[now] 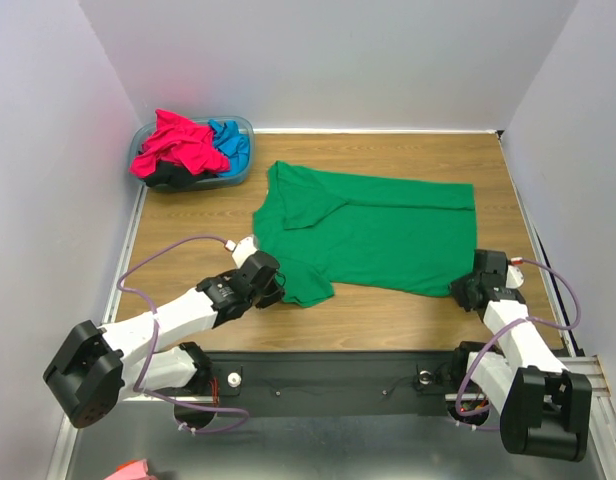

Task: Fold and stack the t-shirts
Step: Fold the tshirt

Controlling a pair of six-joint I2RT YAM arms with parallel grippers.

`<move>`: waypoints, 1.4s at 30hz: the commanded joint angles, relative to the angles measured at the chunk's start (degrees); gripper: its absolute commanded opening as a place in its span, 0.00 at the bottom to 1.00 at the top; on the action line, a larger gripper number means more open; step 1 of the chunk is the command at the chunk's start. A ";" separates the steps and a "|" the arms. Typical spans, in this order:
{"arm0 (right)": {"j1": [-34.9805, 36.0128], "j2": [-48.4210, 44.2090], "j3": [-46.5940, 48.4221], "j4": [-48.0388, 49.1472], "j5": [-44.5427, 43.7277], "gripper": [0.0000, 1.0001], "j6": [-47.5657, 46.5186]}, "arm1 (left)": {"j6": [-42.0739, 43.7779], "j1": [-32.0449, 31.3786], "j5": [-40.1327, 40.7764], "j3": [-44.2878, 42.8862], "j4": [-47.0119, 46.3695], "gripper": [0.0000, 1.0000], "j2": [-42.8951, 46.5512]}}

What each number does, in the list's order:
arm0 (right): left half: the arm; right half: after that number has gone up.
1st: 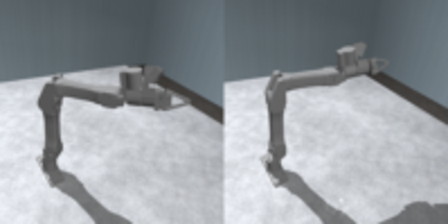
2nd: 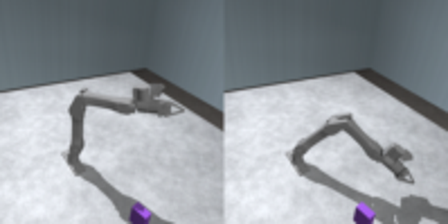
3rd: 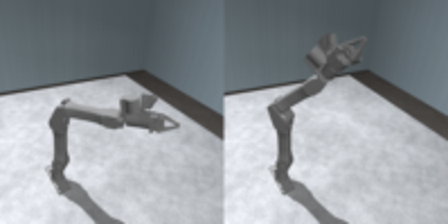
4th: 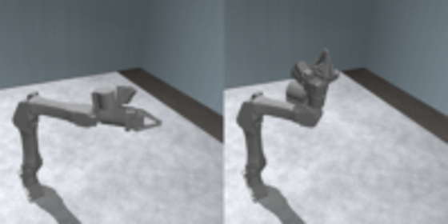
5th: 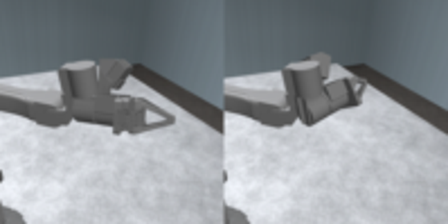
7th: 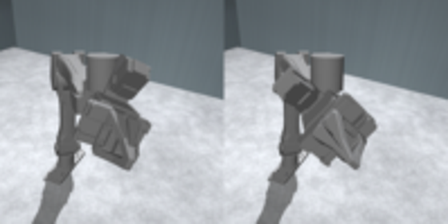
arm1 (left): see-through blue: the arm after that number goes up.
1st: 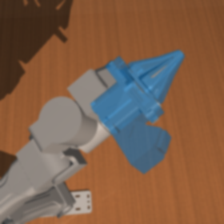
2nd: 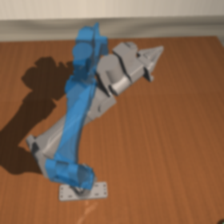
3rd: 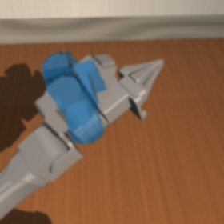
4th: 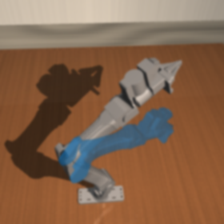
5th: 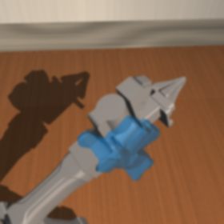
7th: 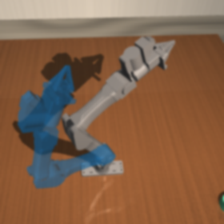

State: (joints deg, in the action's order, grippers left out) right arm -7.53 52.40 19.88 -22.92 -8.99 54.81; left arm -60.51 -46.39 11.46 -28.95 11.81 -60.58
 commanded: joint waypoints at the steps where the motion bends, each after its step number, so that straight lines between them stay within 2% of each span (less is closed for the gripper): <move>1: -0.29 -1.07 -1.25 0.50 0.99 0.13 -1.45 | 1.10 -0.01 1.98 -3.66 -0.21 0.00 -0.07; 5: -0.29 -2.57 -0.54 0.42 3.37 0.00 -1.98 | 1.80 0.33 2.07 -5.50 -0.30 0.00 -0.77; 11: -0.29 -2.83 1.91 0.33 4.95 0.00 -3.57 | 4.52 2.62 2.07 -9.63 -0.83 0.00 -4.10; 21: -0.29 3.23 9.20 0.33 5.22 0.00 -4.36 | 9.97 8.77 -2.41 -17.62 -4.34 0.00 -11.23; 31: -0.29 15.69 18.95 0.42 4.78 0.00 -5.32 | 16.91 15.80 -4.87 -27.82 -5.66 0.00 -19.39; 42: -0.29 27.21 30.55 0.50 3.01 0.00 -9.01 | 21.39 19.23 -4.61 -40.38 -6.62 0.00 -29.15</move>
State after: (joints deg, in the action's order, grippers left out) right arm -7.53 76.82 45.45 -23.53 -4.60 48.21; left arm -42.54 -28.34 6.28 -64.36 7.35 -89.06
